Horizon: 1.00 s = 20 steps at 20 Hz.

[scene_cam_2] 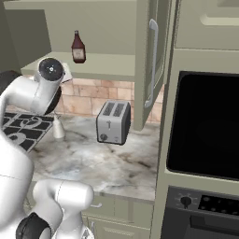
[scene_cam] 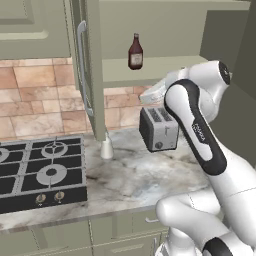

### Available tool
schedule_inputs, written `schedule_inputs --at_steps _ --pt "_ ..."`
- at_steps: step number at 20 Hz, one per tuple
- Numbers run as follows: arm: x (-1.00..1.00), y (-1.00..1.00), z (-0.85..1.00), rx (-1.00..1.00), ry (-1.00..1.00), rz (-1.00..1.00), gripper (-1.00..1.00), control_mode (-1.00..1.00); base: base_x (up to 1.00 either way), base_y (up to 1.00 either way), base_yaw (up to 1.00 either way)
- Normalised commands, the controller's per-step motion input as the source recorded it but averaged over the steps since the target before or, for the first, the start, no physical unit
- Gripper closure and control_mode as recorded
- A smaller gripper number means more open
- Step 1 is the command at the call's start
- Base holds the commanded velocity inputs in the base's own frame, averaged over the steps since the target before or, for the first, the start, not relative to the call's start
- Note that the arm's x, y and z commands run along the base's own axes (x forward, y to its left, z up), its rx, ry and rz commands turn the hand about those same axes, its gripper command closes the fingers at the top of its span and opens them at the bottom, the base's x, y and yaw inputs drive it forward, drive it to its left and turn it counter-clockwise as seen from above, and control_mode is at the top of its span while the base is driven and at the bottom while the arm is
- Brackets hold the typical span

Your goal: Take 2 condiments from the cabinet and move them on the counter near the stove.Make sure the condiments are lined up with each other, next to each other.

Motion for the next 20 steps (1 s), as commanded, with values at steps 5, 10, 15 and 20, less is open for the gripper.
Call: schedule_inputs --at_steps 5,10,15,20 --pt "0.00 -0.01 0.51 0.00 -0.31 -0.12 -1.00 -1.00 0.00 0.00 0.00" --pt "0.07 -0.01 0.17 0.00 -0.28 -0.16 -1.00 -1.00 0.00 0.00 0.00" --pt "0.15 -0.17 0.25 -0.05 -0.07 -0.29 -1.00 -1.00 0.00 0.00 0.00" --pt "0.15 -0.28 0.48 -0.03 0.08 -0.33 -1.00 -1.00 0.00 0.00 0.00"
